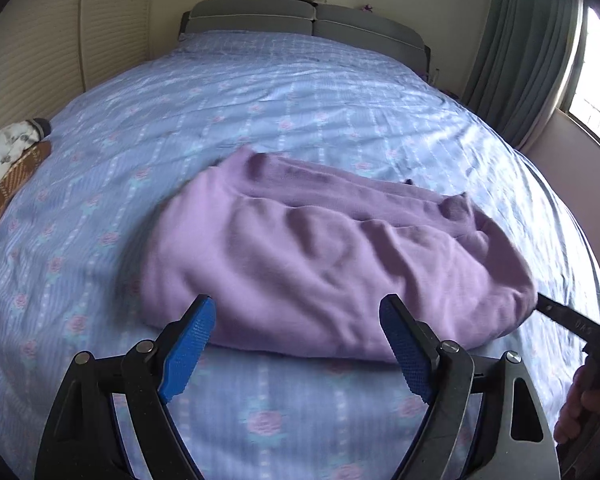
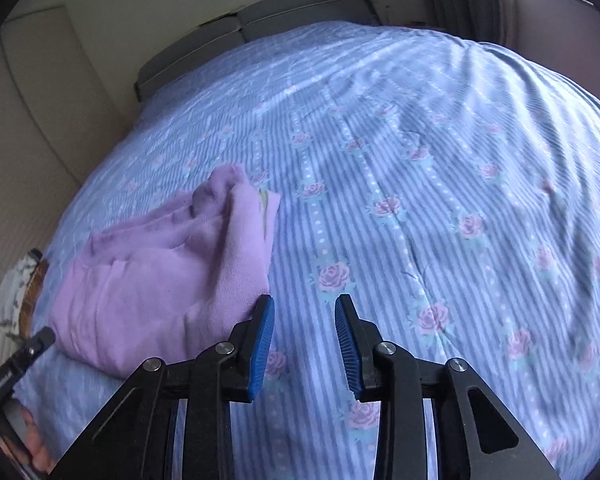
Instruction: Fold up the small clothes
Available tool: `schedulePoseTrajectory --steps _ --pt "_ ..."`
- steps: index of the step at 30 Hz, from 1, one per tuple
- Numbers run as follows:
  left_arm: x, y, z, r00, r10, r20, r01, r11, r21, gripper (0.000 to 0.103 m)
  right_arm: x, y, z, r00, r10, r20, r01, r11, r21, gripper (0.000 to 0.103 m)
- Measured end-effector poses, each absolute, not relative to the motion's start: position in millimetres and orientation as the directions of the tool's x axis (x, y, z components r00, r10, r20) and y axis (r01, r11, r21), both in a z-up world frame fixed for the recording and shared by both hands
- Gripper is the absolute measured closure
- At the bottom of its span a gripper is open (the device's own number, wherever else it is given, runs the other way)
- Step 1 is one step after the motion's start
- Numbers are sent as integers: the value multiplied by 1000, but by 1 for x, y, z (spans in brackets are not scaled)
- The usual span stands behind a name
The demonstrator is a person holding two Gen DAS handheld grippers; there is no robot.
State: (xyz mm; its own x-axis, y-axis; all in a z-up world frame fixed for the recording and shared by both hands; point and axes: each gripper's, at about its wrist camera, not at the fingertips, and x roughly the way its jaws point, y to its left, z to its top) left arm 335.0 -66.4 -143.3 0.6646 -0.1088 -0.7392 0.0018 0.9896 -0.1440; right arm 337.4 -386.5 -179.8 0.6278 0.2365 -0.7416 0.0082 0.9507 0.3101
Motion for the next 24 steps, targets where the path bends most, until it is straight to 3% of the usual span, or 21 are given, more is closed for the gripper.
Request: schedulePoseTrajectory --steps 7,14,24 --pt "340 -112 -146 648 -117 -752 46 992 -114 19 332 -365 -175 582 389 -714 -313 918 245 70" --pt "342 -128 -151 629 -94 -771 62 996 -70 19 328 -373 -171 536 457 -710 -506 847 164 70" --pt "345 -147 -151 650 -56 -757 76 997 -9 19 343 -363 -187 410 571 -712 -658 725 202 70"
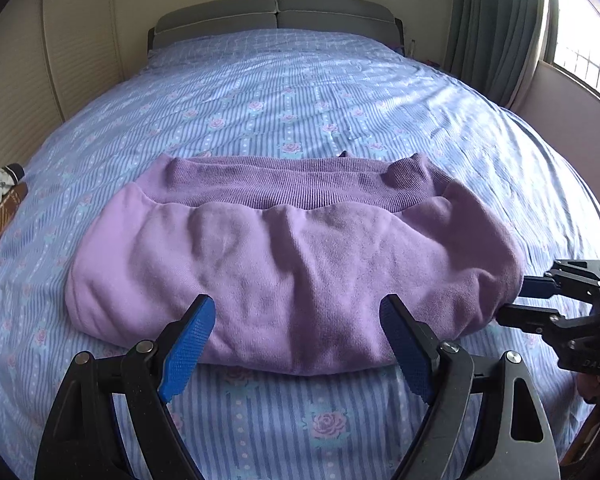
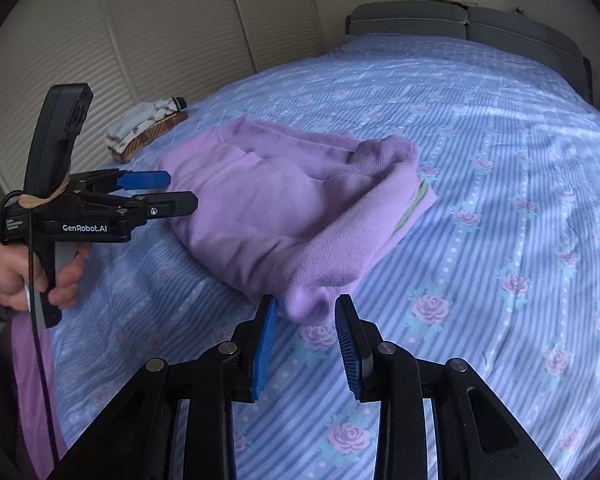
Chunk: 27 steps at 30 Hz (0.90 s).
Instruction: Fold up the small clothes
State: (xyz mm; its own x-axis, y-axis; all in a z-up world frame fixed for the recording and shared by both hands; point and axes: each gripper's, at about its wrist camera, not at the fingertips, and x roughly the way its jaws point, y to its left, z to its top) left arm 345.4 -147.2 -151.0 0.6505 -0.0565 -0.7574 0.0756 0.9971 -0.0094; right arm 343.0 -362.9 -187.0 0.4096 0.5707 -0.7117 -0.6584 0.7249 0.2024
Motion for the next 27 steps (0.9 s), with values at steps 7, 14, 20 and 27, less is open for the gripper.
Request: schedulePoseTrajectory --steps 7,14,20,27 --pt "350 -145 -155 644 -54 -763 58 998 -22 19 359 -371 -198 344 682 -645 -665 662 345 80" --pt "353 -138 -164 640 -47 -767 51 999 -18 19 329 -375 -205 354 648 -675 -688 669 282 92" --pt "350 -135 -167 640 -34 -768 53 999 -1 19 318 -386 -221 401 542 -738 -576 776 257 102" --pt "347 -126 -167 653 -46 -756 36 999 -29 19 304 -407 -194 567 520 -638 -412 850 327 102"
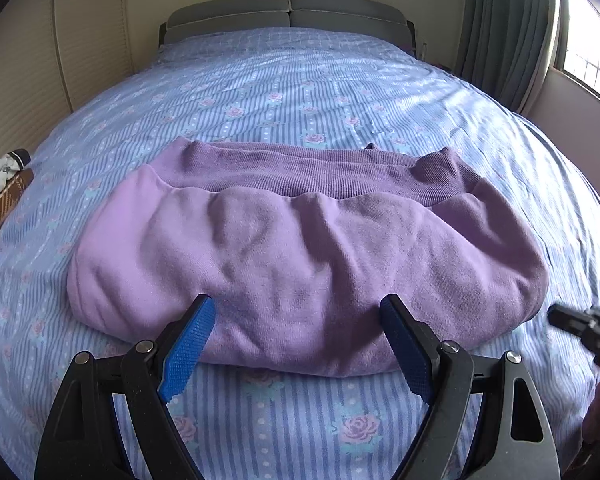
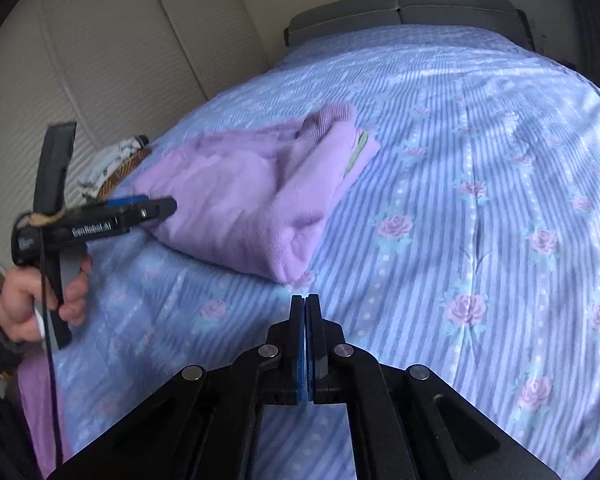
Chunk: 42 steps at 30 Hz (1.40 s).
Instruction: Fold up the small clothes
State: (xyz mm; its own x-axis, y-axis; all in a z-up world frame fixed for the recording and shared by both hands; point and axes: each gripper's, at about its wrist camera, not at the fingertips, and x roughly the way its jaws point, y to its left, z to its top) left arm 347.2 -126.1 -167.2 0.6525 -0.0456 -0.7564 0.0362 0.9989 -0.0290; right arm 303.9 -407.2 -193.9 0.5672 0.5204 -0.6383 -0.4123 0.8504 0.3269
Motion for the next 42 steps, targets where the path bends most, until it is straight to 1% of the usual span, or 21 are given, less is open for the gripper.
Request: schedulePoseTrajectory --steps 2,3,4,7,10,14,15,16,18,24,25,28,31,34,35,36,37,38,39,40,42 --pt "347 -121 -167 655 -46 -754 27 999 -37 19 312 -407 -186 595 514 -618 -380 858 347 102" --pt "347 -119 -166 656 -47 -754 21 999 -44 19 320 -408 -185 592 516 -618 -357 856 373 98" --pt "348 -115 -165 656 -47 -753 14 999 -51 19 327 -408 -186 588 521 -618 -340 853 395 92" --pt "349 -106 -164 657 -44 -753 -1 998 -59 19 343 -414 -193 562 576 -594 -305 811 499 83" --pt "349 -101 -165 656 -47 -753 -8 998 -68 19 356 -417 -208 514 654 -555 -272 738 617 82" --pt "349 -101 -167 655 -56 -754 -2 997 -76 19 363 -415 -220 460 761 -458 -289 616 733 82" --pt "348 -101 -167 654 -57 -754 0 997 -76 19 364 -412 -222 437 787 -436 -301 585 753 84" --pt "348 -100 -168 654 -60 -754 2 997 -77 19 364 -410 -224 421 801 -425 -306 567 765 93" --pt "348 -98 -167 655 -67 -753 3 996 -85 19 363 -405 -227 410 793 -451 -306 586 751 96" --pt "349 -92 -168 658 -73 -749 -5 995 -101 19 356 -398 -238 402 648 -647 -235 756 612 102" --pt "348 -93 -168 659 -71 -749 -5 995 -98 19 353 -399 -241 403 630 -664 -221 771 597 102" --pt "348 -93 -168 658 -71 -750 -1 995 -95 18 345 -402 -241 422 612 -669 -212 784 583 102" --pt "346 -92 -167 662 -79 -745 3 995 -102 18 333 -398 -226 473 544 -694 -211 834 510 102" --pt "344 -87 -165 666 -81 -741 -4 994 -112 18 322 -397 -209 551 491 -674 -168 857 487 102" --pt "343 -84 -164 669 -80 -739 -9 993 -116 18 318 -396 -205 569 482 -666 -151 858 491 100" --pt "342 -82 -164 672 -78 -737 -13 993 -117 18 314 -395 -201 589 465 -661 -126 861 492 94" --pt "342 -79 -163 673 -76 -735 -17 993 -118 18 308 -392 -198 608 453 -652 -106 860 499 81" --pt "340 -75 -163 675 -73 -735 -24 992 -121 18 303 -390 -195 624 448 -640 -91 855 510 74" --pt "339 -72 -162 676 -72 -733 -29 992 -124 18 298 -386 -194 641 434 -633 -66 853 518 62" --pt "338 -68 -162 679 -68 -731 -36 991 -126 18 292 -382 -192 658 423 -623 -38 845 534 58" --pt "335 -57 -161 678 -58 -732 -56 990 -131 18 285 -375 -194 679 422 -601 23 806 592 57"
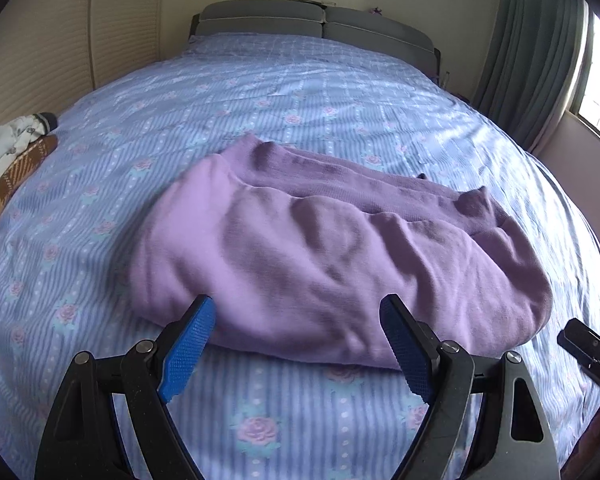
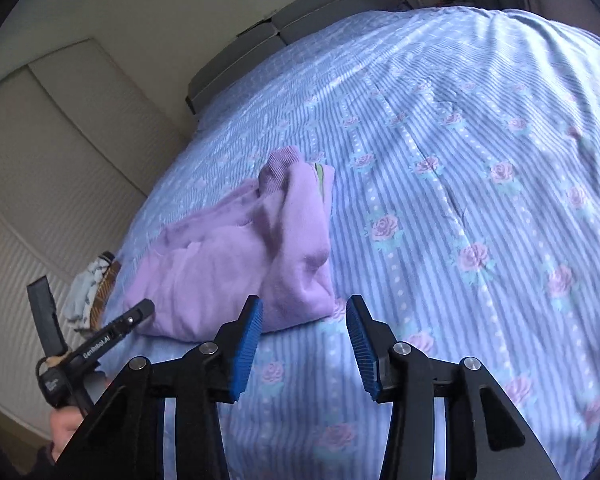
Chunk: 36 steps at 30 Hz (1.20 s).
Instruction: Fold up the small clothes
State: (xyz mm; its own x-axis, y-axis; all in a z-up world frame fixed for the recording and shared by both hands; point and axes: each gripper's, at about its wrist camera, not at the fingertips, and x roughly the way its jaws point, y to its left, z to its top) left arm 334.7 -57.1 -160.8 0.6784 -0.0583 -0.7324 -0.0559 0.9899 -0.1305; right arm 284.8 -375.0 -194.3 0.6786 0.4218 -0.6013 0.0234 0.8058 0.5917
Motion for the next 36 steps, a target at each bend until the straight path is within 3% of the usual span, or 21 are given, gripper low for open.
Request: schedulePoseTrajectory --steps 7,15,23,26,31,36 --pt "321 -12 -153 689 -16 -724 -128 981 -143 18 286 -351 -214 682 470 -560 149 661 736 56" --pt "316 23 -145 703 -18 -711 -163 969 -186 18 291 -328 -232 705 393 -590 295 594 748 56" --pt "316 30 -148 695 -51 -717 -153 964 -217 18 317 -333 -247 768 365 -526 324 487 811 56" --pt "316 31 -148 695 -55 -717 -152 963 -221 18 325 -337 -248 773 358 -523 335 470 817 64" --pt "311 40 -145 705 -61 -706 -152 960 -235 18 325 -324 -220 774 279 -568 319 602 732 79" --pt "303 70 -139 712 -50 -701 -191 946 -261 18 330 -267 -156 803 55 -594 253 871 422 82"
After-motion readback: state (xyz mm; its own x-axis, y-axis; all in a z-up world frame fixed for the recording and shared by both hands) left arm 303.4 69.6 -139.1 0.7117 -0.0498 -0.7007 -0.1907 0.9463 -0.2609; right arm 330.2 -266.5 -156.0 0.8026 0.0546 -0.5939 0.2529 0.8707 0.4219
